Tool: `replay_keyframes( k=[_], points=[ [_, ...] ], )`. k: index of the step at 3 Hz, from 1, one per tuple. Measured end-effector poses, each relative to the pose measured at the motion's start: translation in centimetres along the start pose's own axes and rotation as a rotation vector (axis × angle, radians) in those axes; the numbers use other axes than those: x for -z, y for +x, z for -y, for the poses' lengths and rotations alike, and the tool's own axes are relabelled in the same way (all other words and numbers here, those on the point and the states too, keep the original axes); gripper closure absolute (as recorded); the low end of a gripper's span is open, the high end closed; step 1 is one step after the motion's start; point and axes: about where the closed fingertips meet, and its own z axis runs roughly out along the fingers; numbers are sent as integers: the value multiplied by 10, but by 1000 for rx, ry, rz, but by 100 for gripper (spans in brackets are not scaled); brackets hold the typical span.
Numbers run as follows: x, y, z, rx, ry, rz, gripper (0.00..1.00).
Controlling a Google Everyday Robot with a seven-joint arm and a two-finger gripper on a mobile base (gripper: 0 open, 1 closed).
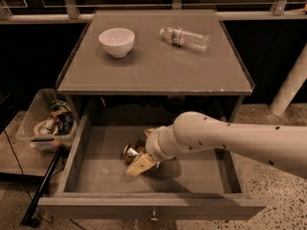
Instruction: Pick orange can from top drawer and place on counter
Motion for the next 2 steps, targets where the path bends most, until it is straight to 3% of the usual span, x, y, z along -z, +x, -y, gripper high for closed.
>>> replay_keyframes(
  k=[2],
  points=[
    [0,0,0,0,0,0,61]
  ],
)
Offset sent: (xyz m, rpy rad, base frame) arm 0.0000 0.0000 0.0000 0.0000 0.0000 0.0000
